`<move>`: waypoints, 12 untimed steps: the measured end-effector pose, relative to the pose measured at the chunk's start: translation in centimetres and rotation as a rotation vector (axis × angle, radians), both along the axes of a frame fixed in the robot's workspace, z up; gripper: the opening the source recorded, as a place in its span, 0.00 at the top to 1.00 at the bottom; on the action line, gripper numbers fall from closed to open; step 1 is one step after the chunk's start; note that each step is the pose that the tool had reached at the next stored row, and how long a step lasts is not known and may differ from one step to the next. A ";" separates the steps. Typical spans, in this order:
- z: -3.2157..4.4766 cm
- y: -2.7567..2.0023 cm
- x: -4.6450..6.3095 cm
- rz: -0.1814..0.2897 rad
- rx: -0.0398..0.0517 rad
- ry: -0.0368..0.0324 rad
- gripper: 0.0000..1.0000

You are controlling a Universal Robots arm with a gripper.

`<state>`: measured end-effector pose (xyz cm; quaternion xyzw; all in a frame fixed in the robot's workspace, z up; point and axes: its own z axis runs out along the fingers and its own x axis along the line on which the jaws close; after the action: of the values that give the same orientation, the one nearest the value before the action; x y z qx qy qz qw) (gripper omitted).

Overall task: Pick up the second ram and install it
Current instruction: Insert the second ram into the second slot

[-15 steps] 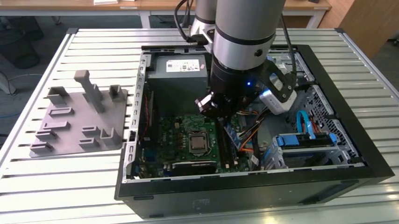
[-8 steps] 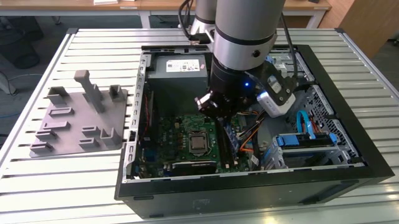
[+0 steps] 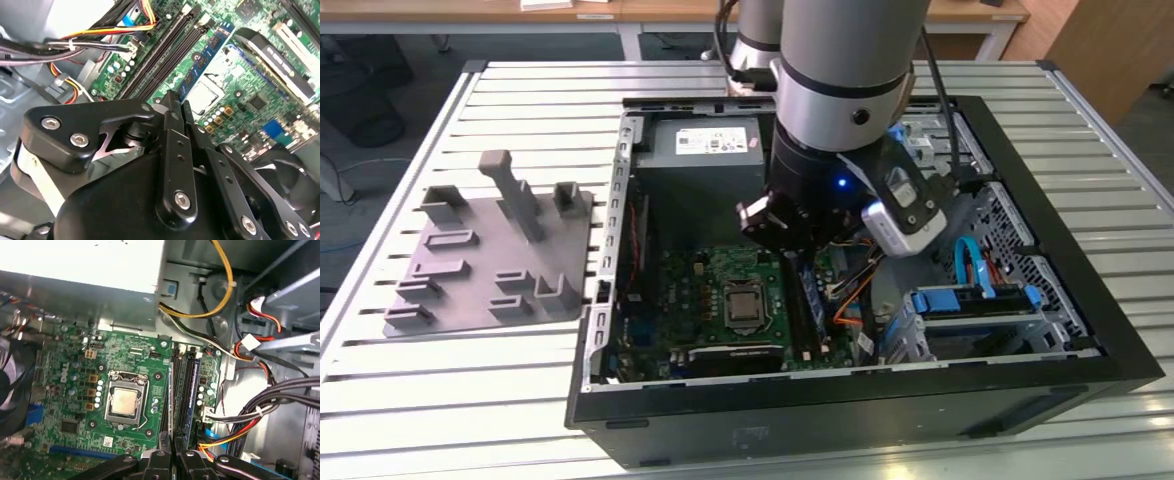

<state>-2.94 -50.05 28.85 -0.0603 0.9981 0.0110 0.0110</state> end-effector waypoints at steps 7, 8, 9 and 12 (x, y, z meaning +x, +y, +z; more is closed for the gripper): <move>-0.11 0.00 0.0 -0.111 0.0012 0.0001 0.86; -0.12 0.00 0.0 -0.123 0.0028 0.0001 0.86; -0.13 0.00 0.0 -0.135 0.0047 0.0003 0.86; -0.13 -0.01 0.0 -0.149 0.0228 0.0015 0.86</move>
<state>-2.94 -50.06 28.72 0.0145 0.9996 0.0215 0.0117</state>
